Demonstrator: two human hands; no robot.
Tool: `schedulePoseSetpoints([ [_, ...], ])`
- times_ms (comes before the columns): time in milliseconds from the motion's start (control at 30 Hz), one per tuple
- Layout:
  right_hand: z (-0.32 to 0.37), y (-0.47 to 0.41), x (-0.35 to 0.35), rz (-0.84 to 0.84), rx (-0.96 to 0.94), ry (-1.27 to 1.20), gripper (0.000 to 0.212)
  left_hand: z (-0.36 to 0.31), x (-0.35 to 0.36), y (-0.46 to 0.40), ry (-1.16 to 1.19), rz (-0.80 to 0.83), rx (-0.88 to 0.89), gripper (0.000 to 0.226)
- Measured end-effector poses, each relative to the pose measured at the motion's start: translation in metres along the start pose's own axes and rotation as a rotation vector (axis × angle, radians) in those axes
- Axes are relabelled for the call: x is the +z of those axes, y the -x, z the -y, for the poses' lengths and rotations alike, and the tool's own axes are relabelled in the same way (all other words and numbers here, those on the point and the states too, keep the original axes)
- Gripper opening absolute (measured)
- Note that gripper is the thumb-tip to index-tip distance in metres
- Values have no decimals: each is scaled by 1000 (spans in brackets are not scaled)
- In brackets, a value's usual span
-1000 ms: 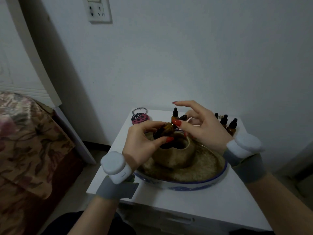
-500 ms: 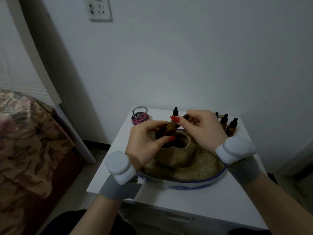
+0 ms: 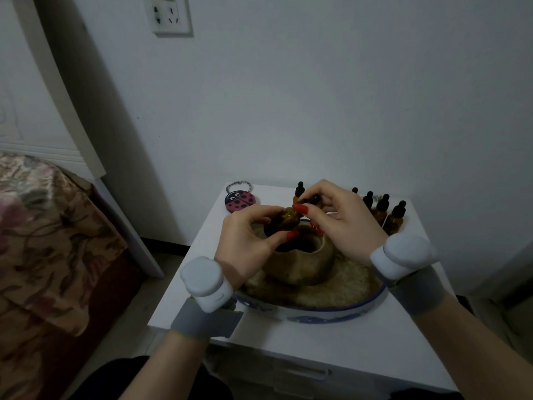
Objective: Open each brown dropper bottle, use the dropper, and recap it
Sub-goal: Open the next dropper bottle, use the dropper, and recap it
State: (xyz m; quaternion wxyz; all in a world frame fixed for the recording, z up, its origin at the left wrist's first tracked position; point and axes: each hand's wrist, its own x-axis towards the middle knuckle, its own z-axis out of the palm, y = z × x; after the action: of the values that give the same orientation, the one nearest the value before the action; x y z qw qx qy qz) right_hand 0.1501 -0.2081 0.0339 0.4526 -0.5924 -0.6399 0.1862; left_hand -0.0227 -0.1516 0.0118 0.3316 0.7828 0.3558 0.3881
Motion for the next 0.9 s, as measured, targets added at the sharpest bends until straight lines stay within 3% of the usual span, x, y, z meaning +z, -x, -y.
schedulePoseSetpoints([
  [367,2,0,3,-121,-3,-51,15,-3,4,-2,-27,31,67,35],
  [533,3,-1,-3,-142,-2,-84,13,-8,9,-7,-34,79,87,50],
  [900,2,-1,-16,-168,-40,-87,10,-15,22,-40,-68,44,188,33],
])
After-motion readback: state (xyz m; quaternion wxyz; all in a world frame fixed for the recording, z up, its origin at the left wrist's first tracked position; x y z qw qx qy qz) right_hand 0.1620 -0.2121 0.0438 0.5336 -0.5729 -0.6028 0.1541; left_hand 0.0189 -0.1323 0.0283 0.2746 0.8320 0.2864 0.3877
